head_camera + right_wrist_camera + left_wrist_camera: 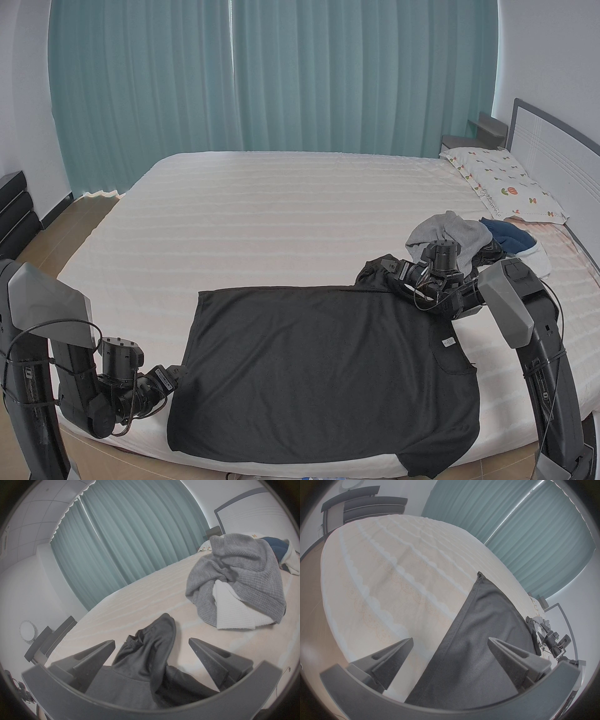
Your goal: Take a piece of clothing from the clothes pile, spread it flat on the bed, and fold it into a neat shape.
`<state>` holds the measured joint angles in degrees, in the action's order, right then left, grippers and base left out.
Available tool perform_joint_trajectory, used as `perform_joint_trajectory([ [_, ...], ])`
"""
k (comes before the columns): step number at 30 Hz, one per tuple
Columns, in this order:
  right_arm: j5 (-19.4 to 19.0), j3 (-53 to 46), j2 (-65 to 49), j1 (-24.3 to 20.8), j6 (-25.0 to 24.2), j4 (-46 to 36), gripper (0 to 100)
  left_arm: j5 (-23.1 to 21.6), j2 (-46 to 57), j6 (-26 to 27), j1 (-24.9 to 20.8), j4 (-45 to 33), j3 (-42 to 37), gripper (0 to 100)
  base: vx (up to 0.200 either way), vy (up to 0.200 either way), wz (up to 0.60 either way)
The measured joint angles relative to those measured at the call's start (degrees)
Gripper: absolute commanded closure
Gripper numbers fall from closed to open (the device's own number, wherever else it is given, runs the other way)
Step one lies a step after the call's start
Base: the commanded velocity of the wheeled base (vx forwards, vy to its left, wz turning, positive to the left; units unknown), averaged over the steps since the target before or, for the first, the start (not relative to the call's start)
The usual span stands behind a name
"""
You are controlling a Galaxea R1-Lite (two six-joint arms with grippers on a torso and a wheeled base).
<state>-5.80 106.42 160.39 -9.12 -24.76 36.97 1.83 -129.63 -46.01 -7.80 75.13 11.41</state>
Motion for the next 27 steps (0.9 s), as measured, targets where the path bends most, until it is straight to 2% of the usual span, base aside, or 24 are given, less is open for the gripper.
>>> perform_joint_trajectory([
  [8,0.0,1.5,1.5,0.1,-0.1,-1.1,0,0.0,0.0,0.0,0.0,0.0,0.0,0,0.000,0.000,0.00],
  [9,0.0,1.6,1.6,0.1,-0.1,-1.1,100,0.0,0.0,0.0,0.0,0.0,0.0,0,0.000,0.000,0.00],
  [24,0.1,3.1,3.1,1.1,-0.7,-1.0,100,0.0,-0.2,0.0,0.0,0.0,0.1,0,0.000,0.000,0.00],
  [27,0.5,3.9,3.1,1.4,-2.1,-0.9,100,0.0,-0.2,0.0,0.0,0.0,0.1,0,0.000,0.000,0.00],
])
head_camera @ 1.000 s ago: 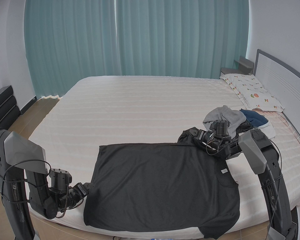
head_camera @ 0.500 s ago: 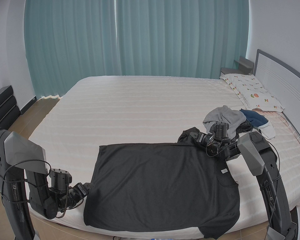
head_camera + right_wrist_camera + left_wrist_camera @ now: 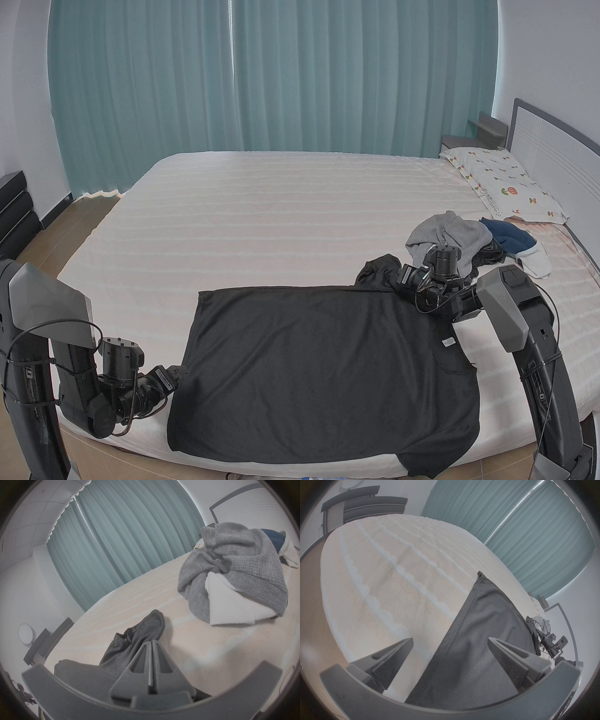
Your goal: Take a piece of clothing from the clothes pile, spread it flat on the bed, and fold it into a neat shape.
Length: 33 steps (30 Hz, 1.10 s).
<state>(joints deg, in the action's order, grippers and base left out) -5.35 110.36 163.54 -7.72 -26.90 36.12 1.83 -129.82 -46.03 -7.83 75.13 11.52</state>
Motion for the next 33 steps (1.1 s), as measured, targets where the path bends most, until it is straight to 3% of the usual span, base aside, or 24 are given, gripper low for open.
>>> perform_joint_trajectory([
  [4,0.4,1.1,-0.1,0.3,-2.0,-0.2,100,0.0,0.0,0.0,0.0,0.0,0.0,0,0.000,0.000,0.00],
  [28,0.8,4.3,2.5,4.1,-2.1,0.3,100,0.0,-0.4,0.0,0.0,0.0,0.1,0,0.000,0.000,0.00],
  [29,0.8,4.3,2.5,4.2,-2.2,0.3,0,0.0,-0.5,0.0,0.0,0.0,0.2,0,0.000,0.000,0.00],
  [33,0.7,4.2,2.3,4.4,-2.4,1.7,0,0.1,-0.6,0.0,0.0,0.0,0.3,0,0.000,0.000,0.00],
])
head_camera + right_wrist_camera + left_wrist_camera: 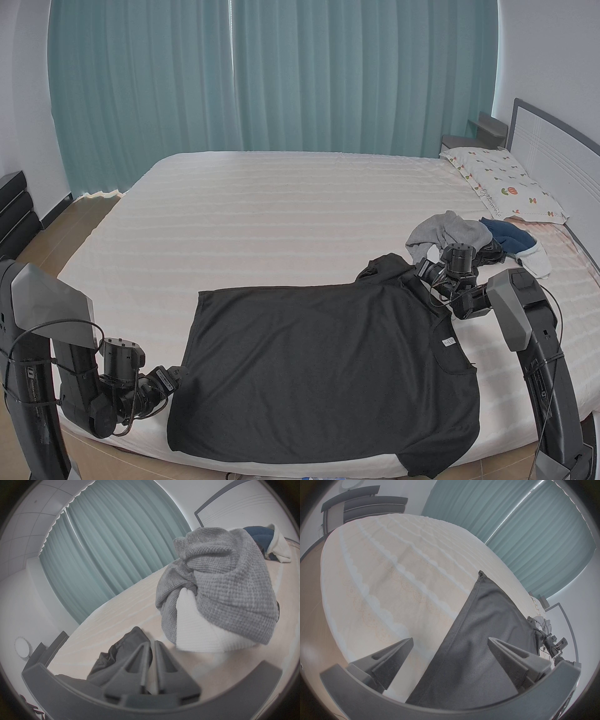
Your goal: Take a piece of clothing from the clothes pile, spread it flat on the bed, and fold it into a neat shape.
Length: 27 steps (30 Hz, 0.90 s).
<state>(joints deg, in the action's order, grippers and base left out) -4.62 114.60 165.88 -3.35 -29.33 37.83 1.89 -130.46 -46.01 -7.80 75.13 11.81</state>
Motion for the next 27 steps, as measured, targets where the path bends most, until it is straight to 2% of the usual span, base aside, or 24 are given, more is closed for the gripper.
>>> perform_joint_trajectory([
  [10,-0.7,-4.0,-3.4,-0.5,0.0,1.4,0,0.0,-0.1,0.0,0.0,0.0,0.0,0,0.000,0.000,0.00],
  [18,-6.3,-17.9,-9.8,-0.4,2.5,2.0,0,0.1,-0.1,0.0,0.0,0.0,0.0,0,0.000,0.000,0.00],
  [22,-7.4,-21.1,-12.4,-0.3,3.6,1.6,0,0.1,0.0,0.0,0.0,0.0,-0.1,0,0.000,0.000,0.00],
  [23,-7.5,-21.3,-12.6,-0.3,3.7,1.5,100,0.1,0.0,0.0,0.0,0.0,-0.1,0,0.000,0.000,0.00],
  [27,-7.5,-21.9,-13.0,-0.1,4.2,0.8,100,0.1,0.1,0.0,0.0,0.0,-0.1,0,0.000,0.000,0.00],
])
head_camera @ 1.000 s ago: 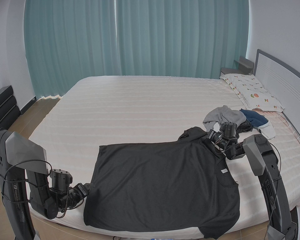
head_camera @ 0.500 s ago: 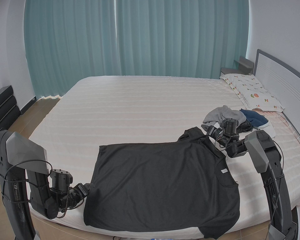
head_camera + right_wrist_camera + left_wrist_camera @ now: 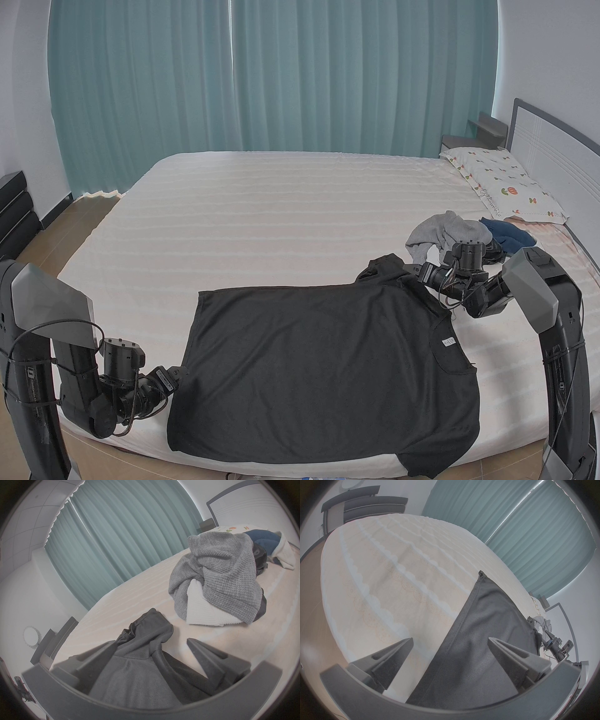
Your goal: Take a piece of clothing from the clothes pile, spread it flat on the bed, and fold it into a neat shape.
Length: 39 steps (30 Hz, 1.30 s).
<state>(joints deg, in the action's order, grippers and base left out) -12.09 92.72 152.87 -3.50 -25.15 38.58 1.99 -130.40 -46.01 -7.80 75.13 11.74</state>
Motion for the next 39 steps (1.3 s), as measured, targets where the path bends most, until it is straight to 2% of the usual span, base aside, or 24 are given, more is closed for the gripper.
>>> perform_joint_trajectory([
  [5,0.0,0.0,-0.1,0.1,1.5,-4.7,100,0.0,0.0,0.0,0.0,0.0,0.0,0,0.000,0.000,0.00],
  [9,0.4,1.4,0.1,0.5,1.8,-4.6,100,0.0,0.0,0.0,0.0,0.0,0.0,0,0.000,0.000,0.00],
  [16,3.8,6.5,2.3,1.7,1.9,-4.4,100,0.0,0.0,0.0,0.0,0.0,0.0,0,0.000,0.000,0.00],
  [25,4.3,8.2,5.2,2.6,2.1,-4.5,100,0.0,-0.1,0.0,0.0,0.0,0.1,0,0.000,0.000,0.00],
  [26,4.3,8.3,5.4,2.8,2.1,-4.5,0,0.0,-0.1,0.0,0.0,0.0,0.1,0,0.000,0.000,0.00],
  [33,4.3,7.9,5.8,3.1,2.0,-5.0,0,0.0,-0.2,0.0,0.0,0.0,0.1,0,0.000,0.000,0.00],
  [39,4.2,6.1,4.4,3.2,0.0,-4.5,0,0.0,-0.2,0.0,0.0,0.0,0.1,0,0.000,0.000,0.00],
])
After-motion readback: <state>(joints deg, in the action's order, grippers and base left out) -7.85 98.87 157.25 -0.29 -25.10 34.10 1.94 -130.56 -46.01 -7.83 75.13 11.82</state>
